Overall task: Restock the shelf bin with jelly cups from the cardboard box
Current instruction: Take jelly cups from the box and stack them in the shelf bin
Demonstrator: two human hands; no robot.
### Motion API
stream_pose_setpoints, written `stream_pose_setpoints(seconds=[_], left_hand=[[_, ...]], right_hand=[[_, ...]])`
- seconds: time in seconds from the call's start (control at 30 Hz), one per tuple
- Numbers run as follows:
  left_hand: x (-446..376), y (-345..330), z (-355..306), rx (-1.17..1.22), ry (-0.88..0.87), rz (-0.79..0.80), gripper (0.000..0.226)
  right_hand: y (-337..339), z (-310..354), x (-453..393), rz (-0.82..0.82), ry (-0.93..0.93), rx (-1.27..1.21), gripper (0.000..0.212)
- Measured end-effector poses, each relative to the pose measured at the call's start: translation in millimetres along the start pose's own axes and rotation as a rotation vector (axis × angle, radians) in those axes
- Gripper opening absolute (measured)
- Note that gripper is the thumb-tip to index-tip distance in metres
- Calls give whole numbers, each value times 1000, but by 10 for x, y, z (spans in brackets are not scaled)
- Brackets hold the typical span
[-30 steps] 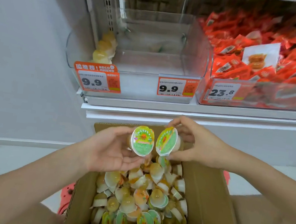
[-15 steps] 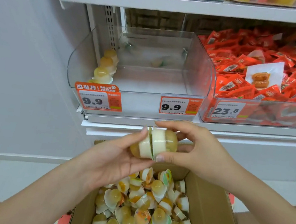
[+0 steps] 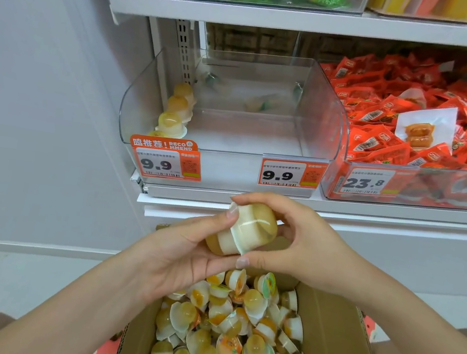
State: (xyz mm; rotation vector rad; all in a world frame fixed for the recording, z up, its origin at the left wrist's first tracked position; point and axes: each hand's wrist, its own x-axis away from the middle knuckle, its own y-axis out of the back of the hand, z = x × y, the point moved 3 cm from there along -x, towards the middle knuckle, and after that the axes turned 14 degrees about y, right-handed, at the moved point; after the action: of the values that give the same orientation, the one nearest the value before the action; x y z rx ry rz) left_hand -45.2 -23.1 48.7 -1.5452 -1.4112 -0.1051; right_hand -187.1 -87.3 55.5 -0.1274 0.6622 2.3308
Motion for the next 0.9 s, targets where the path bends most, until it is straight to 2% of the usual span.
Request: stream_pose_setpoints(seconds=[0.07, 0.13, 0.2, 0.23, 0.27, 0.3, 0.33, 0.4, 0.43, 0.47, 0.6, 0.7, 0.73, 0.83, 0.9], left_hand=[[2, 6, 10, 7, 18, -14, 39], [1, 21, -12, 18, 30, 6, 55], [51, 8, -91, 59, 47, 102, 75], [79, 24, -156, 54, 51, 110, 78], [105, 80, -245, 2, 19, 35, 75], [135, 179, -360, -117, -62, -137, 67], [187, 302, -506, -326, -206, -386, 58], [329, 555, -807, -866, -557, -919, 37], [378, 665, -937, -1070, -667, -1109, 30], [397, 780, -1046, -1178, -722, -1199, 25], [325, 1112, -1250, -1275, -722, -1187, 25], [239, 1168, -1324, -1354, -763, -1205, 31], [233, 1171, -1356, -1351, -774, -1210, 34], [190, 1194, -1421, -1387, -801, -1198, 41], [180, 1205, -1421, -1385, -824, -1173, 43]], right_hand=[[-12, 13, -18, 10, 12, 62, 61], [-23, 42, -44, -23, 20, 126, 60], [10, 96, -97, -111, 14, 128, 56], [64, 137, -161, -162, 13, 122, 55], [146, 168, -261, -217, 12, 126, 54], [242, 200, -405, -270, 5, 147, 52], [345, 225, -595, -308, -4, 201, 50], [514, 205, -1099, -306, -33, 382, 51], [565, 141, -1380, -275, -59, 469, 52], [597, 42, -1658, -239, -94, 537, 51], [529, -574, -2549, -94, -239, 609, 48], [420, -912, -2929, -63, -243, 667, 36], [390, -1000, -3023, -73, -220, 665, 38], [365, -1255, -3182, -104, -157, 558, 71], [355, -1371, -3214, -98, -118, 535, 81]])
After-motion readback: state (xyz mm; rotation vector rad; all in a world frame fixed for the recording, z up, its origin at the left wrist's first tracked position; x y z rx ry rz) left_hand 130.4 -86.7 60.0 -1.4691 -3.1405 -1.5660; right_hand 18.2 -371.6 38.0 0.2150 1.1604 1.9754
